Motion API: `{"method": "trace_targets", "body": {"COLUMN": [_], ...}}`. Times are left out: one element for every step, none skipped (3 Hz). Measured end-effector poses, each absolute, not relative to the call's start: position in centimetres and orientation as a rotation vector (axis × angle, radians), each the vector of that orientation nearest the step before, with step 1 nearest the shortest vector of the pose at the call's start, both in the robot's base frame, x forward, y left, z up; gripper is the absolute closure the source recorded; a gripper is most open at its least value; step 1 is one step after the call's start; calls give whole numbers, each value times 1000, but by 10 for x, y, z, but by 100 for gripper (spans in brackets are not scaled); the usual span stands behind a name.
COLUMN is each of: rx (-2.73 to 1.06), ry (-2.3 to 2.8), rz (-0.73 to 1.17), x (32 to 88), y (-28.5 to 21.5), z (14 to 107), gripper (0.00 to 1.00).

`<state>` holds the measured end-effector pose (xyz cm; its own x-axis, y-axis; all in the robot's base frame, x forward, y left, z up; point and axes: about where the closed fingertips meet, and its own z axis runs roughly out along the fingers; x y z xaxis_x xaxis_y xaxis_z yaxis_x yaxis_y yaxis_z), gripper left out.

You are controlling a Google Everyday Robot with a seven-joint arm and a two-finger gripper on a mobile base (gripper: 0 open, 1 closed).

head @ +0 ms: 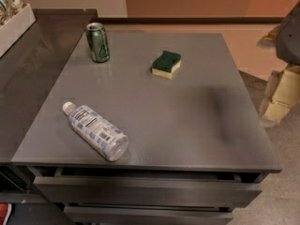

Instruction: Move sponge near blue plastic bottle

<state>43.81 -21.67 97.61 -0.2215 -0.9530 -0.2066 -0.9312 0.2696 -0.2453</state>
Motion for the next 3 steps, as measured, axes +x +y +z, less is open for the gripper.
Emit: {"method": "trace_targets", "body": {"rx": [-1725,-1725,-1725], "ry": [2232,2232,2232], "rz": [-98,-98,-98], "x": [438,438,438], "y": [-217,-217,-217], "z": [976,976,976], "gripper": [0,0,0]}}
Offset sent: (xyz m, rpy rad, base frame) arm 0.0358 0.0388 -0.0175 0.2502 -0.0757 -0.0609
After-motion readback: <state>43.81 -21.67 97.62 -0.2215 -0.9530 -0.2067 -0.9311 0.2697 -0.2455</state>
